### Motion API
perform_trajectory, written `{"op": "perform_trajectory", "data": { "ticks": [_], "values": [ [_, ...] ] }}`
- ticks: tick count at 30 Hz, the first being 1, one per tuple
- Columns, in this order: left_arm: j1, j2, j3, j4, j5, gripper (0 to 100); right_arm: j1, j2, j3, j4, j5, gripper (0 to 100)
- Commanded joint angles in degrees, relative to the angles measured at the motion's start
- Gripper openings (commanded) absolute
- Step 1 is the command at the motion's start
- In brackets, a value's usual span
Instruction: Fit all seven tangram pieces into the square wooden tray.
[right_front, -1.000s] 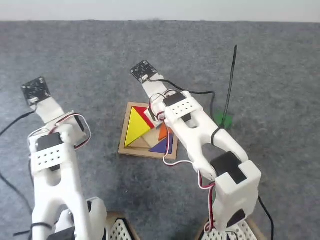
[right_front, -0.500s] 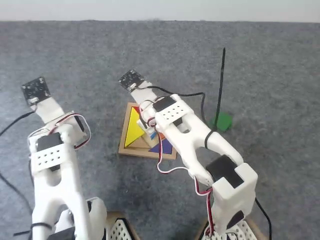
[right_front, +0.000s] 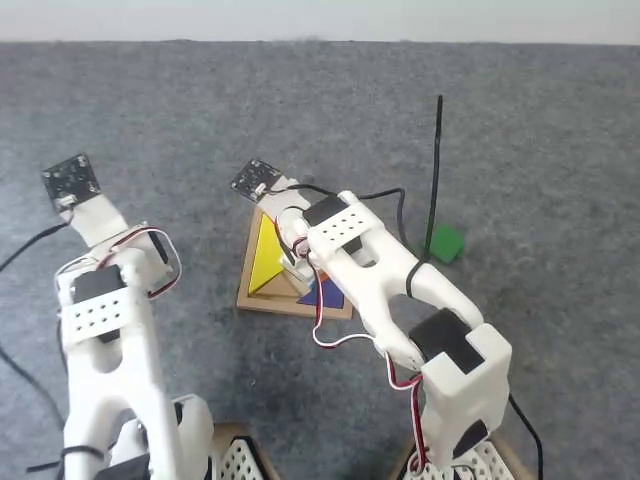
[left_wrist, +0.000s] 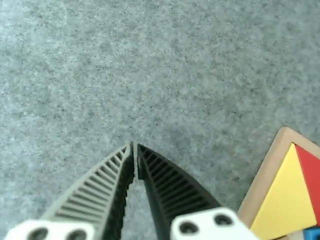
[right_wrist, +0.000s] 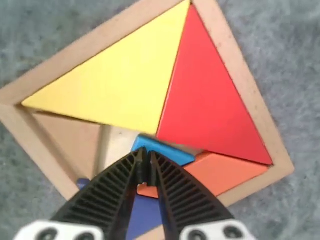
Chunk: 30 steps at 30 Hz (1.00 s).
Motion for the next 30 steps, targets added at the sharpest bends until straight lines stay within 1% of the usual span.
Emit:
{"op": "perform_trajectory", "data": {
  "ticks": [1, 5, 8, 11, 14, 17, 23, 26, 30],
  "values": [
    [-0.3, -2.0, -0.5, -1.2, -0.7, 1, -0.2, -4.7, -1.6, 0.7, 1.1, 0.7],
    [-0.3, -2.0, -0.6, -1.2, -0.7, 1, -0.9, -12.0, -1.3, 3.8, 0.6, 0.7],
    [-0.3, -2.0, -0.6, -1.2, -0.7, 1, -3.5, -14.2, 1.4, 3.9, 0.5, 0.7],
    [-0.3, -2.0, -0.6, -1.2, -0.7, 1, -7.1, -14.3, 6.8, -1.5, -0.9, 0.7],
    [-0.3, -2.0, -0.4, -1.2, -0.7, 1, -7.8, -14.3, 10.9, -7.3, -1.8, 0.7],
    [-0.3, -2.0, -0.3, -1.2, -0.7, 1, -6.4, -14.0, 12.1, -8.4, -1.8, 0.7],
    [-0.3, -2.0, -0.2, -1.2, -0.7, 1, -0.7, -9.2, 11.2, -8.5, -1.7, 0.7],
    [-0.3, -2.0, -0.2, -1.2, -0.7, 1, 1.3, -7.6, 10.2, -8.3, 0.2, 0.7],
    [-0.3, -2.0, -0.2, -1.2, -0.7, 1, 3.5, -7.4, 9.4, -7.2, 0.6, 0.7]
  ]
}}
